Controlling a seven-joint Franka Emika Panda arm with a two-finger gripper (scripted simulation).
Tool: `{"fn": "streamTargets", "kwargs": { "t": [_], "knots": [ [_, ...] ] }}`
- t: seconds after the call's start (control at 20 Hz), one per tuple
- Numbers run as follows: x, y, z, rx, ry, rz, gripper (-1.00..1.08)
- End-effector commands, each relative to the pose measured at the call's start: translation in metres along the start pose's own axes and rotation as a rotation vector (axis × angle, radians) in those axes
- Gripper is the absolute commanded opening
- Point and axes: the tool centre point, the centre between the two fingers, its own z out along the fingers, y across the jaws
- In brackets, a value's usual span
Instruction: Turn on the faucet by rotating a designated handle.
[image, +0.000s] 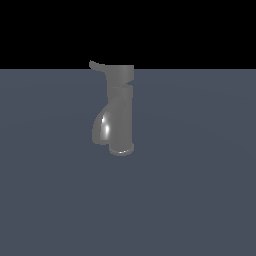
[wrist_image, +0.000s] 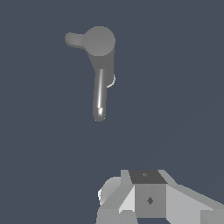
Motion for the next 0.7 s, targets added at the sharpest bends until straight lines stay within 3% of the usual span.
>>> {"fn": "streamTargets", "kwargs": {
  "t": [0.0,0.65],
  "knots": [
    [0.000,0.000,0.000,0.000,0.000,0.000,-1.00],
    [0.002,-0.004,-0.013,-0.022,0.036,0.017,-1.00]
  ]
}}
